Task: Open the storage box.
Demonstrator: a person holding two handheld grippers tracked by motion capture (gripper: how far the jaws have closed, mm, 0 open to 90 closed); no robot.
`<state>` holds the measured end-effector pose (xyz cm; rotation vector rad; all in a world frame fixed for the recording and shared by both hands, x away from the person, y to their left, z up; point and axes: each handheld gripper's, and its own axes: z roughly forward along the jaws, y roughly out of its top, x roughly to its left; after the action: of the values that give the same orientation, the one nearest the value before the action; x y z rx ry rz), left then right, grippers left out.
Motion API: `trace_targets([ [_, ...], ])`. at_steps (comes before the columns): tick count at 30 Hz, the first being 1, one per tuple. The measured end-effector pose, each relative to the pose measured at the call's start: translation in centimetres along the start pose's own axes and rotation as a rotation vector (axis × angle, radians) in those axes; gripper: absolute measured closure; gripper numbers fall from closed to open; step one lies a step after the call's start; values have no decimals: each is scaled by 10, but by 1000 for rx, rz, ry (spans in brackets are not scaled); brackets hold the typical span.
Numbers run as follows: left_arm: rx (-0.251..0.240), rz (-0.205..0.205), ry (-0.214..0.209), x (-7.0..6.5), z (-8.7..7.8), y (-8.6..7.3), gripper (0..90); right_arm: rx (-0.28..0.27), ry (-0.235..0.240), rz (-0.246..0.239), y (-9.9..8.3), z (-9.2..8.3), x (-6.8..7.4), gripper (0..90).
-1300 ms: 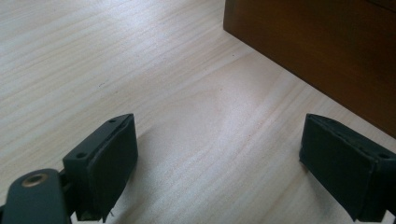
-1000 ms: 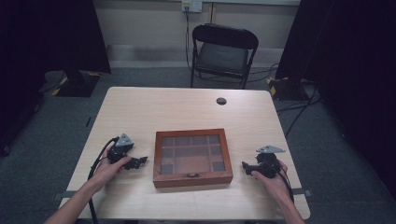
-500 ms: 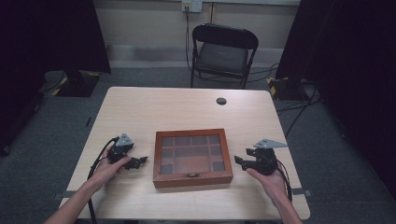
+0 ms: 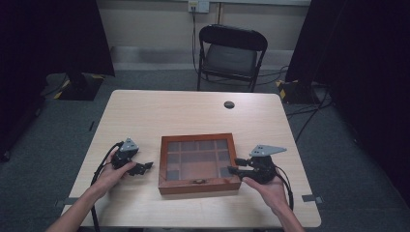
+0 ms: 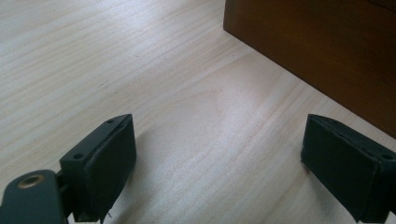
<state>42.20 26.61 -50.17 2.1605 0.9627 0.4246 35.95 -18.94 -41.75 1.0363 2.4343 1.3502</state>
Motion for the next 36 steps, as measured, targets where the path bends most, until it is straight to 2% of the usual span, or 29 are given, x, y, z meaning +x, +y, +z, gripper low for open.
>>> trace_targets([
  [8,0,0,0,0,0,0,98,59,128,-76,13,27,26,608],
  [10,0,-1,0,0,0,0,98,53,162,-83,18,33,32,648],
  [13,0,0,0,0,0,0,98,62,177,-105,22,38,36,685],
  [15,0,0,0,0,0,0,98,86,203,-137,24,49,43,733],
  [17,0,0,0,0,0,0,98,98,226,-147,20,57,48,750],
  [20,-1,-2,0,0,0,0,98,119,232,-165,18,63,50,777],
  [23,0,0,0,0,0,0,98,111,243,-168,16,65,48,800],
  [30,-8,-7,-6,0,1,0,95,122,253,-170,13,70,47,762],
  [36,-5,1,-7,0,1,0,91,109,265,-173,12,76,51,789],
])
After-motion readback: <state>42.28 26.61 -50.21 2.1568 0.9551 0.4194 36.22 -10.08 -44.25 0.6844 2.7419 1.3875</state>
